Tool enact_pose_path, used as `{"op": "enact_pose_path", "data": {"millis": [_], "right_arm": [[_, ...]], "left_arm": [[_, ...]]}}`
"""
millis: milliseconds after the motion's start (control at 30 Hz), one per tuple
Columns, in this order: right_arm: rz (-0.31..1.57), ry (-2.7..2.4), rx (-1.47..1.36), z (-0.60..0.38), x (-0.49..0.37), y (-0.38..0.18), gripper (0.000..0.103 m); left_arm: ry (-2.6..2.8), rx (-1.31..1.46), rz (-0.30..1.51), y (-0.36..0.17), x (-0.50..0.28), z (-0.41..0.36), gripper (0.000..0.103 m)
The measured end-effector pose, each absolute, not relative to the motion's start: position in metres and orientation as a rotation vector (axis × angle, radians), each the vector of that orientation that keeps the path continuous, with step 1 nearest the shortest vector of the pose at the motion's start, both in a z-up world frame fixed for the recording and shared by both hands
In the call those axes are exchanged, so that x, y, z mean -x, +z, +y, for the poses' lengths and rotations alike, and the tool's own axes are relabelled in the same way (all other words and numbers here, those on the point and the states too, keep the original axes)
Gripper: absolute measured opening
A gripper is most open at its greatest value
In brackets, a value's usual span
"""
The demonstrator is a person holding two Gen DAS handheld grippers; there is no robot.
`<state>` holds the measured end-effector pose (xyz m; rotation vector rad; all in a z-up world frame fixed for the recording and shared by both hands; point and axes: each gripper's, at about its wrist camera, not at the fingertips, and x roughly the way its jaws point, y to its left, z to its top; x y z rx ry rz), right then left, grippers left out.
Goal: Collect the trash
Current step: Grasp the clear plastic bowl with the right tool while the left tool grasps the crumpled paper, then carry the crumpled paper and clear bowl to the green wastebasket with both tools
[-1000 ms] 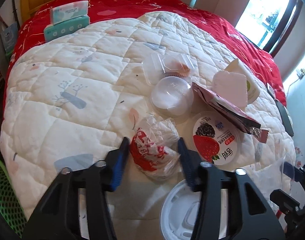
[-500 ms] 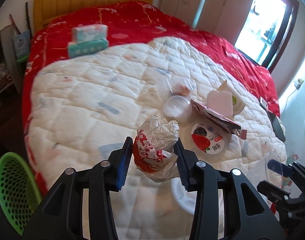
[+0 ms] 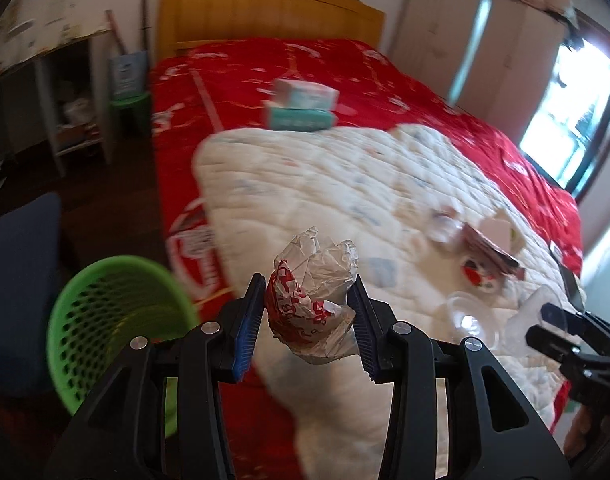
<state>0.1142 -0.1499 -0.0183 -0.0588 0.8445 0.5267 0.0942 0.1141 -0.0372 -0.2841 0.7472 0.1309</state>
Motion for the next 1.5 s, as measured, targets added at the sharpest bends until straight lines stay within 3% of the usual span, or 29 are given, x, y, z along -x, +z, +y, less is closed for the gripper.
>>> {"op": "enact_pose_path", "data": {"millis": [667, 833, 1000, 1500], "right_arm": [[0.839, 0.669, 0.141, -0.066, -0.091, -0.010, 0.061], [0.847, 0.682, 0.156, -0.054, -0.089, -0.013, 0.061], [0.852, 0.694, 0.167, -0.044, -0.089, -0.014, 0.061], [0.864, 0.791, 0.209, 0.008, -0.080, -0.020, 0.061]], "left_arm": [[0.447, 0.425, 0.842, -0.093, -0.032, 0.244, 0.045], [0.457, 0.451, 0.873, -0.109, -0.032, 0.255, 0.050], [0.460, 0.483, 0.868, -0.114, -0.024, 0.261, 0.063], [0.509, 0.508, 0.793, -0.093, 0.029, 0.271, 0.063]]}}
